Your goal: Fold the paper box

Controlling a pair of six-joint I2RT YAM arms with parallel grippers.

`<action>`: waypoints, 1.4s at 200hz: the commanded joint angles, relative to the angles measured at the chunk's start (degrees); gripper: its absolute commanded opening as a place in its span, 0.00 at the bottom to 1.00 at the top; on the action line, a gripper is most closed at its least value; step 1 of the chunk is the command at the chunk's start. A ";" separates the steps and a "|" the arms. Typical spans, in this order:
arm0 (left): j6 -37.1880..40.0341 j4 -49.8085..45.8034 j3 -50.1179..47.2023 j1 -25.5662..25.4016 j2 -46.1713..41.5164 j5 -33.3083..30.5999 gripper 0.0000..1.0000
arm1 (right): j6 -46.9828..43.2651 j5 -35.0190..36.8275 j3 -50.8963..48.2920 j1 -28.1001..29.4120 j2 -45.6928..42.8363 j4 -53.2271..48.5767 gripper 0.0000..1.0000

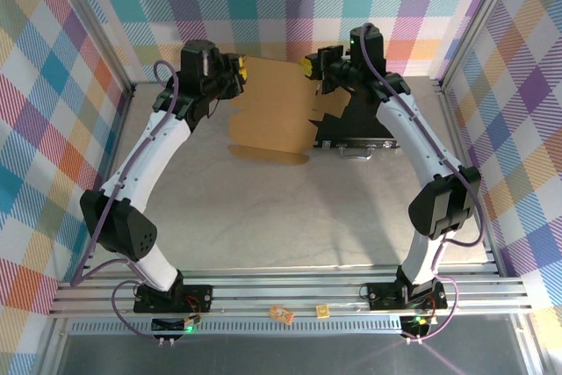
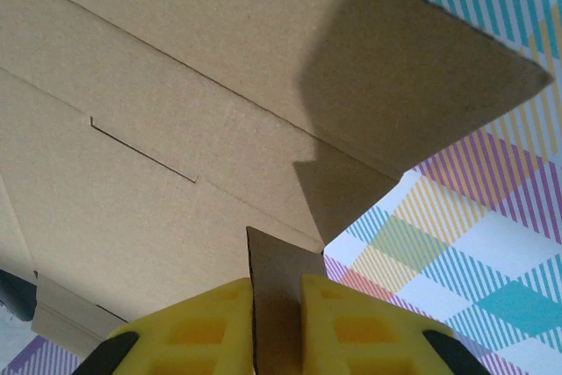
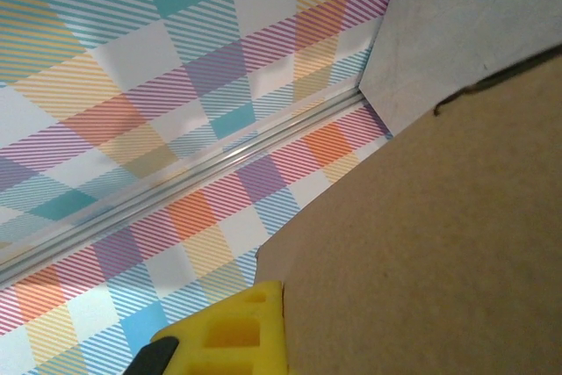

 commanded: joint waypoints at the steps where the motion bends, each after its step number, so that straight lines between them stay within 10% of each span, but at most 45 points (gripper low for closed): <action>1: 0.28 0.78 -1.13 -2.63 -2.18 5.20 0.19 | 2.36 0.38 1.17 1.28 -1.81 1.96 0.00; 140: 1.14 6.25 -4.70 -3.03 -3.23 8.17 0.33 | -0.69 1.05 -0.94 1.67 -3.37 0.48 0.00; 218: 49.45 -22.48 -10.57 9.33 -19.50 -1.38 0.39 | -8.32 -0.54 0.54 -0.26 -6.56 -8.50 0.00; 280: 82.02 13.49 -39.98 11.34 -21.58 16.84 0.33 | -9.16 -4.46 10.01 -1.12 -2.28 -16.20 0.00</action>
